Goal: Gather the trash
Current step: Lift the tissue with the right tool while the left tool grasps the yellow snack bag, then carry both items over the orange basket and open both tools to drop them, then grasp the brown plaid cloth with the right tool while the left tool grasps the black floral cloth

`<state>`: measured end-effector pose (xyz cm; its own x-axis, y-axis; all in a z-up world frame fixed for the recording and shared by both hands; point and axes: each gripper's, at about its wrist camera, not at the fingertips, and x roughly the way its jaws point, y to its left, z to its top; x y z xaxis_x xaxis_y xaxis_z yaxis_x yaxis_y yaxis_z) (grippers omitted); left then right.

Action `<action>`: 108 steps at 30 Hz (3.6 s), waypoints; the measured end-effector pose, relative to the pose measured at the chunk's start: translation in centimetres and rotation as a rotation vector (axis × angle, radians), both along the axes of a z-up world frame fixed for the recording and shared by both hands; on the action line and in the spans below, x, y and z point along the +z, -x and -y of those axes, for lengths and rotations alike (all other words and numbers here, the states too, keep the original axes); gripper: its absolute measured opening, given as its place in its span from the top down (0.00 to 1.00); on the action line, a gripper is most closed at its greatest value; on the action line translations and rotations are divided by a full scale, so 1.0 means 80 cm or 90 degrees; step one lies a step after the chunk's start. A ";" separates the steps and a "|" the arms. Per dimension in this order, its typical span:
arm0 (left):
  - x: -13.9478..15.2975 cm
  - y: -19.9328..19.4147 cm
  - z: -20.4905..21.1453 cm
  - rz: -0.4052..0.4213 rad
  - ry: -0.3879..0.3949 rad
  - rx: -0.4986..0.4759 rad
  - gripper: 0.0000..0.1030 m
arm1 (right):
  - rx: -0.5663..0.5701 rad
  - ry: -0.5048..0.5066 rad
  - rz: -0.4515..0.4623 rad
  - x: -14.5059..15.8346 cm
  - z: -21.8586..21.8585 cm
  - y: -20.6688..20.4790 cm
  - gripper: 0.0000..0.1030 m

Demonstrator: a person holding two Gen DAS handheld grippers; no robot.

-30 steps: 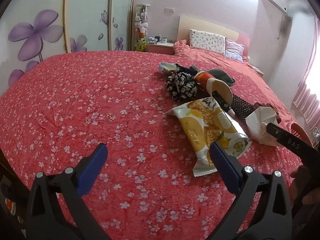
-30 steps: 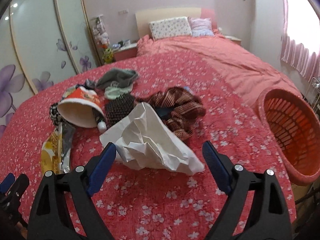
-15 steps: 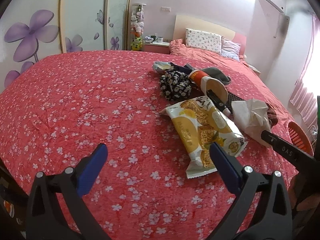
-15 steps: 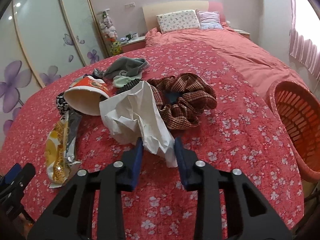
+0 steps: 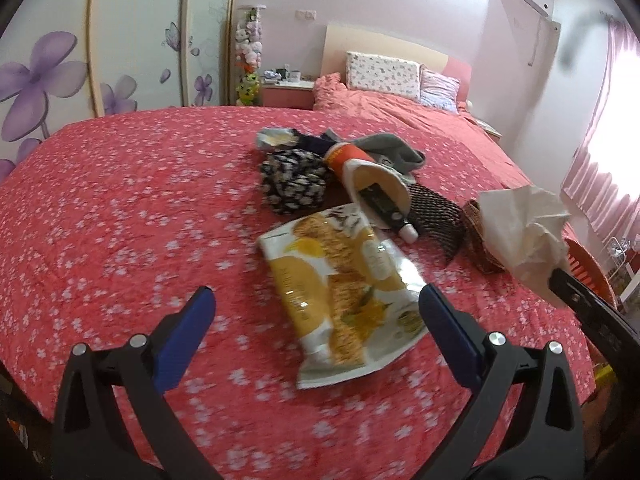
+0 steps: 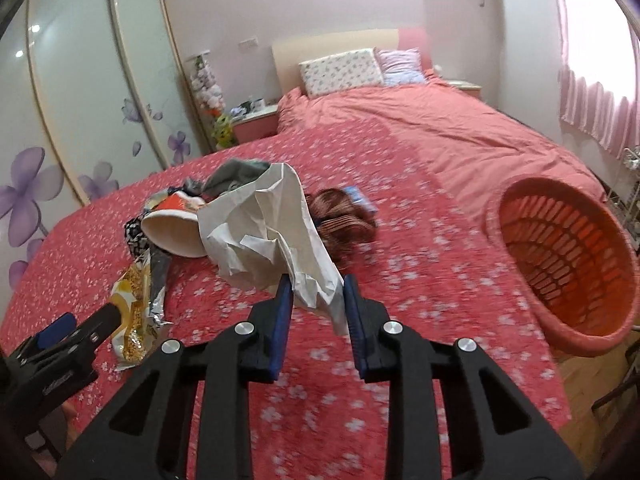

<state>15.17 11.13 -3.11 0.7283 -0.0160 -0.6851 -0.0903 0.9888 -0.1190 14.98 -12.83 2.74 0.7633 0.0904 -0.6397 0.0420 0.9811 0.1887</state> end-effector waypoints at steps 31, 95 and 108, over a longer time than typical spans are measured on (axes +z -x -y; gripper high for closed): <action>-0.036 -0.033 0.017 -0.069 0.045 -0.067 0.55 | -0.048 -0.021 0.006 -0.009 0.057 0.029 0.74; -0.031 -0.101 0.484 -0.058 0.031 -0.565 0.37 | -0.392 -0.114 0.044 -0.037 0.342 0.048 0.66; -0.012 -0.115 0.400 -0.043 0.018 -0.475 0.26 | -0.400 -0.065 0.041 -0.015 0.335 0.057 0.45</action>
